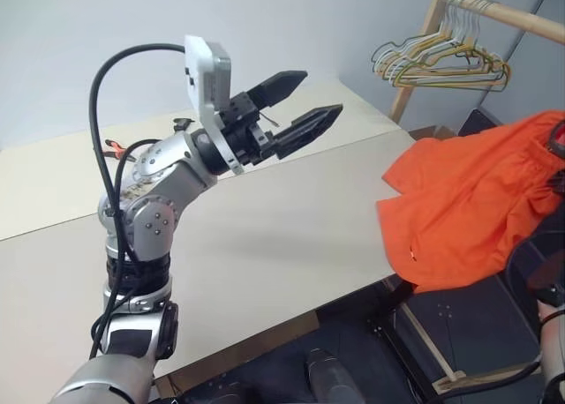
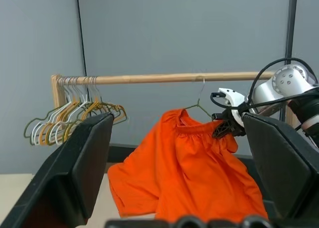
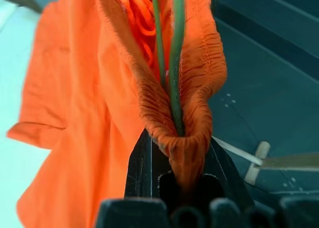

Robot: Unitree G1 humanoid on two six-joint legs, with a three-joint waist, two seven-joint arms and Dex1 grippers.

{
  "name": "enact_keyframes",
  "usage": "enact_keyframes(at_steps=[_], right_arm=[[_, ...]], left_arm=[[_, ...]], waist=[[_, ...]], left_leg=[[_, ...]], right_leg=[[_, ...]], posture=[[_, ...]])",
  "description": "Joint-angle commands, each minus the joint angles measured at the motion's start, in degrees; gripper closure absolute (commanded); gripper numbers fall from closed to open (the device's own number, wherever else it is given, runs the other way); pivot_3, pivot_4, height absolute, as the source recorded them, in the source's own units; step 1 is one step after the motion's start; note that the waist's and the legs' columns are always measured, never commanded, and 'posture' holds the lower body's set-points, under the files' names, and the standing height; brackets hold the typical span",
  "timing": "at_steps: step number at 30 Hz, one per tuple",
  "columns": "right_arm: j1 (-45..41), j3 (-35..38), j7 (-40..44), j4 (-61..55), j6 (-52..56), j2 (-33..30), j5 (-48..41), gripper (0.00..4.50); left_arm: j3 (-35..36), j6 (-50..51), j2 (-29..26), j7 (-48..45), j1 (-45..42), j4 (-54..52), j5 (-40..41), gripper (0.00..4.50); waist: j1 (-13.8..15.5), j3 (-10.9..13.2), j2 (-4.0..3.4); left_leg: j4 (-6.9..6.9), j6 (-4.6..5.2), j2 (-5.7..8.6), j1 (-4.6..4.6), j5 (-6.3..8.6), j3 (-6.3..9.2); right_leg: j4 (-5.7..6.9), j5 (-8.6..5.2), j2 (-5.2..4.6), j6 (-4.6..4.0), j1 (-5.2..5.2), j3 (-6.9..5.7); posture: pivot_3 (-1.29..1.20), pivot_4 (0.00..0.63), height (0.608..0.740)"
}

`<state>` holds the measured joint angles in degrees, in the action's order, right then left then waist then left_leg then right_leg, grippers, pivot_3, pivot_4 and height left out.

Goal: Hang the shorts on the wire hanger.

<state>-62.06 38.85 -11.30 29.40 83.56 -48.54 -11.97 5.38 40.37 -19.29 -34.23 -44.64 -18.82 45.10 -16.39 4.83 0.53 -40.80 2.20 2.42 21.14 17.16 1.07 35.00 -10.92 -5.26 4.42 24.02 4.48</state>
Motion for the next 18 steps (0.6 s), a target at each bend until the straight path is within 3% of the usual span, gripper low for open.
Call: enact_keyframes(at_steps=[1, 18], right_arm=[[-2.1, -1.2, 1.3, -0.4, -5.4, -3.5, 1.1, 4.48], [-2.2, -5.2, 10.3, -12.9, 2.4, -1.4, -0.7, 4.48]], left_arm=[[0.0, 0.3, -0.4, 0.6, -0.7, -2.1, 1.0, 0.04], [-0.5, -0.3, -1.0, -0.4, -0.7, -1.7, 1.2, 0.04]], waist=[[0.0, 0.1, -0.09], [-0.4, 0.2, -0.31]], left_leg=[[0.00, 0.01, 0.01, 0.00, 0.00, -0.03], [0.02, 0.35, 0.00, -0.05, 0.19, -1.07]], right_leg=[[-0.01, 0.01, 0.00, 0.02, 0.00, 0.04], [-0.04, -0.13, 0.08, 0.88, 0.03, 1.08]], posture=[[-0.28, 0.075, 0.740], [-0.28, 0.066, 0.740]])
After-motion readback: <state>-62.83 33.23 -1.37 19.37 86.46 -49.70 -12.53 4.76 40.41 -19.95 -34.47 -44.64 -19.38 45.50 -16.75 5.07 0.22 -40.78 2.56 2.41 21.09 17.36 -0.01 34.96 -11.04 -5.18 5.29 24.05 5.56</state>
